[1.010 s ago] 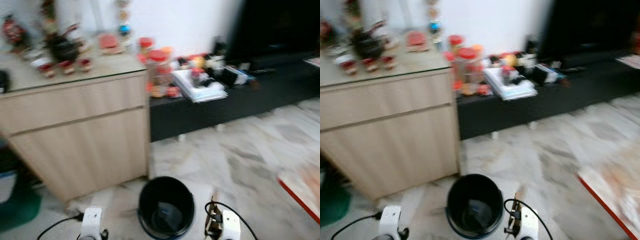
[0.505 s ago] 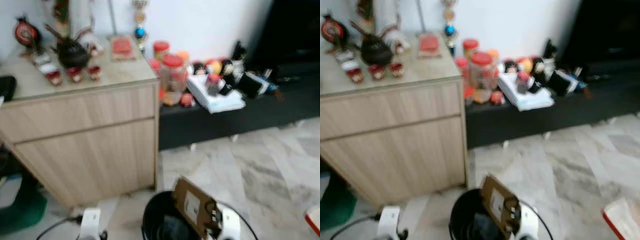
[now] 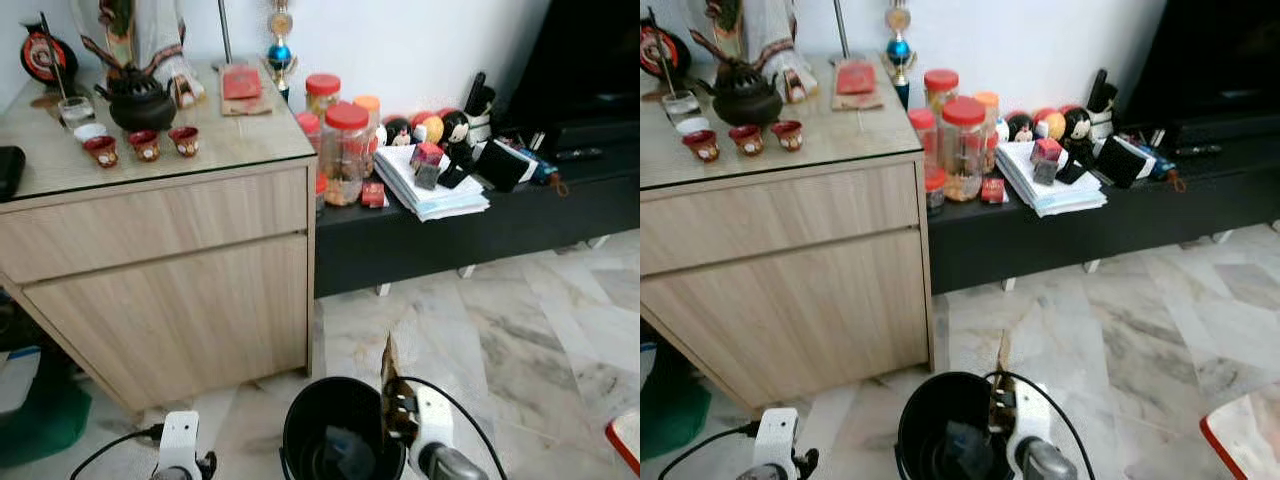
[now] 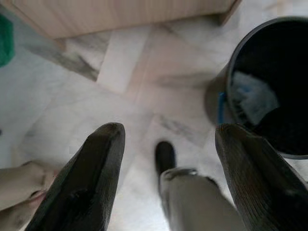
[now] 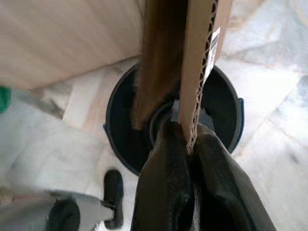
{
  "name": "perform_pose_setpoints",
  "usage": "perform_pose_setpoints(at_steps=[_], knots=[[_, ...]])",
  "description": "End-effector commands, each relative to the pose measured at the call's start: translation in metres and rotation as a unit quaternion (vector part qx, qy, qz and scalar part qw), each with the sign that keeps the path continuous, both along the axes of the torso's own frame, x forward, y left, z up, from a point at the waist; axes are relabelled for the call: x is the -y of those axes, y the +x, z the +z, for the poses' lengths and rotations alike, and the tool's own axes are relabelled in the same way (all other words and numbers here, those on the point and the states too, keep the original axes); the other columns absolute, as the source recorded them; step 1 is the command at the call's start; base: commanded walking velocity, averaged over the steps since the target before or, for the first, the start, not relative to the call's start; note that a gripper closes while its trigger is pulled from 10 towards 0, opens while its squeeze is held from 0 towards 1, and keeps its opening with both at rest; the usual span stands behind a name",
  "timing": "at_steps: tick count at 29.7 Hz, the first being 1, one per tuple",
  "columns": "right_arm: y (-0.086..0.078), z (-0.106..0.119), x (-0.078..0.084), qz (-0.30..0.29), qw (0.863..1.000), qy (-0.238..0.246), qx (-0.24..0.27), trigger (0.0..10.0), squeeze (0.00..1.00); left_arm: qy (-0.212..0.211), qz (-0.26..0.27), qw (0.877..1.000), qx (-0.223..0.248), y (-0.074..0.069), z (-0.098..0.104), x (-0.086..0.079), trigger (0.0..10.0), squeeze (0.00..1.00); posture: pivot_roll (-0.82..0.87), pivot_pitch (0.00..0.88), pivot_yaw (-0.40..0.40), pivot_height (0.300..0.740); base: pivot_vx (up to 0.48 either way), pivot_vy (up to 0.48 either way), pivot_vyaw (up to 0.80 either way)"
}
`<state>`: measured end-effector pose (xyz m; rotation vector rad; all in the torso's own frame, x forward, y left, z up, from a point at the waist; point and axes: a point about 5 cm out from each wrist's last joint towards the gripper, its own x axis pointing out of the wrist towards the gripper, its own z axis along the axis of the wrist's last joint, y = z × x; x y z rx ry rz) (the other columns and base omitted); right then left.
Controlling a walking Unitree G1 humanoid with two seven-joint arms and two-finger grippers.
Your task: Picking trash to rubbish bin
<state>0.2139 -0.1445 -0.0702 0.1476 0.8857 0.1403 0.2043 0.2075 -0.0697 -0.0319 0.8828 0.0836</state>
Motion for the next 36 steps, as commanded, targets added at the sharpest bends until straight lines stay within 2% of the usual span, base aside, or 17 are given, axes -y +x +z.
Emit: perform_pose_setpoints(at_steps=[1, 4, 8, 15, 22, 27, 36], knots=[[0.003, 0.002, 0.0, 0.018, 1.0, -0.014, -0.001, 10.0, 0.0, -0.012, -0.02, 0.999, 0.026, 0.014, 0.008, 0.002, 10.0, 0.0, 0.02, 0.007, -0.03, 0.74, 0.0, 0.0, 0.0], [0.005, 0.003, -0.002, 0.024, 1.0, -0.018, -0.002, 10.0, 0.0, -0.051, -0.086, 0.994, 0.042, 0.026, 0.014, 0.021, 10.0, 0.0, 0.02, 0.008, -0.027, 0.74, 0.0, 0.0, 0.0], [0.008, 0.004, -0.006, 0.039, 0.999, -0.023, -0.001, 10.0, 0.0, -0.069, -0.137, 0.987, 0.048, 0.033, 0.018, 0.035, 10.0, 0.0, 0.02, 0.011, -0.025, 0.74, 0.0, 0.0, 0.0], [0.013, 0.007, -0.017, 0.062, 0.998, -0.021, 0.005, 10.0, 0.0, -0.106, -0.187, 0.975, 0.061, 0.041, 0.025, 0.049, 10.0, 0.0, 0.03, 0.01, -0.025, 0.74, 0.0, 0.0, 0.0], [0.014, 0.008, -0.02, 0.073, 0.997, -0.03, 0.006, 10.0, 0.0, -0.115, -0.2, 0.971, 0.067, 0.04, 0.025, 0.052, 10.0, 0.0, 0.04, 0.002, -0.025, 0.74, 0.0, 0.0, 0.0], [0.006, 0.002, -0.018, 0.091, 0.994, -0.055, -0.008, 10.0, 0.0, -0.123, -0.203, 0.969, 0.068, 0.039, 0.025, 0.052, 10.0, 0.0, 0.04, 0.0, -0.027, 0.74, 0.0, 0.0, 0.0], [0.0, -0.001, -0.016, 0.09, 0.994, -0.06, -0.017, 10.0, 0.0, -0.127, -0.216, 0.966, 0.069, 0.038, 0.025, 0.053, 10.0, 0.0, 0.04, 0.0, -0.024, 0.74, 0.0, 0.0, 0.0]])
